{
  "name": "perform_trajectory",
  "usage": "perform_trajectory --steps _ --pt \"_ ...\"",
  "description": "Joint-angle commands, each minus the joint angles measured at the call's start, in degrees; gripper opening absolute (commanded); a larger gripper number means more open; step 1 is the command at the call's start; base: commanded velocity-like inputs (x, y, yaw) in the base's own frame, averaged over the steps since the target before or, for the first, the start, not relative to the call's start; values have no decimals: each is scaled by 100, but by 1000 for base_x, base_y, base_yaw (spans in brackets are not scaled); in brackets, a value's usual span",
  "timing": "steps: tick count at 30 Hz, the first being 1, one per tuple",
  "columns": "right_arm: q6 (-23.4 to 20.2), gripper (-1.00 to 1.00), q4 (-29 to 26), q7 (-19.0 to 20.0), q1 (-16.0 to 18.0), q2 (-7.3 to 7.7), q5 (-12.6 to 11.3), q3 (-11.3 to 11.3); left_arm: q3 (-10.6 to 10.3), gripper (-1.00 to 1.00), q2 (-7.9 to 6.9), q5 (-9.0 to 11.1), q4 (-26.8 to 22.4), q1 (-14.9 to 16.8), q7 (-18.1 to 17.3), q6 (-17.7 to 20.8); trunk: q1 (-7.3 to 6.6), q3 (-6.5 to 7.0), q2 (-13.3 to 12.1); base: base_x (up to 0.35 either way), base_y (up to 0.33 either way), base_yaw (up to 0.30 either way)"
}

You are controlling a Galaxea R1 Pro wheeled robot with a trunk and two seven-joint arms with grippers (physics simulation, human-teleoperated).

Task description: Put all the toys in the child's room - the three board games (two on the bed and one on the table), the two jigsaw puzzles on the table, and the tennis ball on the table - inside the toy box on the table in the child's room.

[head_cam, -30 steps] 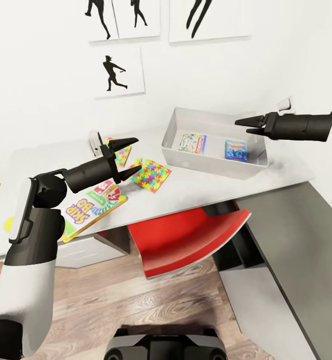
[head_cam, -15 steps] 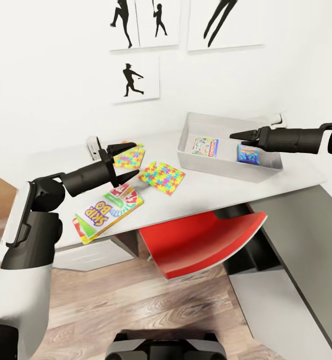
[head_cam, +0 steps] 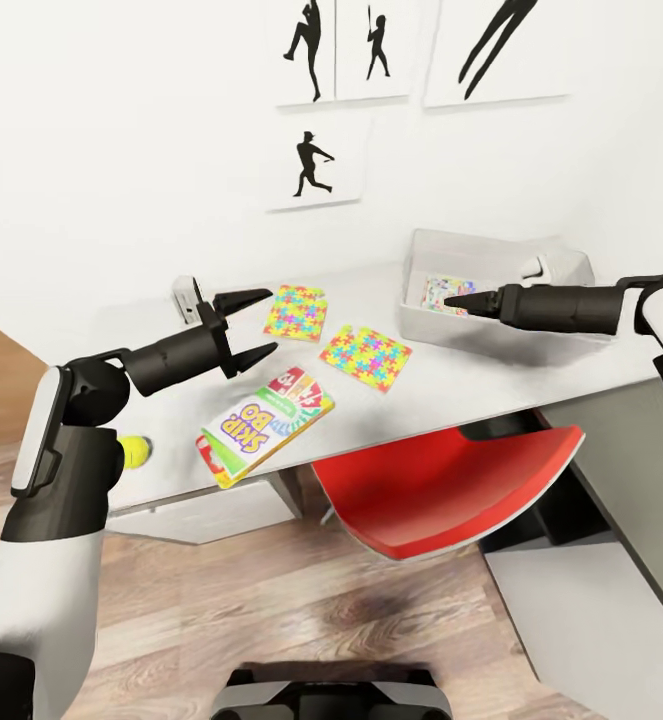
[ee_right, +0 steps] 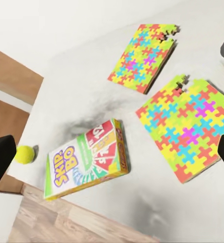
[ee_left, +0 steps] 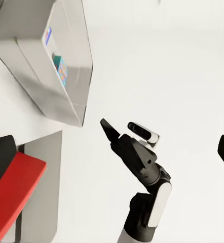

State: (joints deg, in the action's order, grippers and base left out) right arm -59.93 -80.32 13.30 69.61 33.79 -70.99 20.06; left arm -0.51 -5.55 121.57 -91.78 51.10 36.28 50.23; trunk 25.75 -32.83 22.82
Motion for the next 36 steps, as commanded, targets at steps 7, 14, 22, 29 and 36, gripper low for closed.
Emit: perform_trajectory --steps 7,14,22,29,36 --pt "-7 100 -65 56 -127 -19 86 13 -2 100 -6 60 1 -32 55 -5 3 -5 10 0 287 3" --pt "-7 100 -84 53 -174 -26 101 16 -5 100 -7 60 0 -55 59 -4 3 -3 10 0 240 1" --pt "-7 100 -93 51 -207 -32 111 32 -8 100 -7 57 -5 -111 62 -4 3 -3 10 0 95 0" --pt "-7 100 -92 26 -374 -120 117 57 3 100 -100 53 -9 -340 58 -4 3 -3 10 0 32 0" --pt "-7 100 -33 -170 -552 -402 126 76 28 100 -469 52 -14 -776 31 -4 3 -3 10 0 12 0"
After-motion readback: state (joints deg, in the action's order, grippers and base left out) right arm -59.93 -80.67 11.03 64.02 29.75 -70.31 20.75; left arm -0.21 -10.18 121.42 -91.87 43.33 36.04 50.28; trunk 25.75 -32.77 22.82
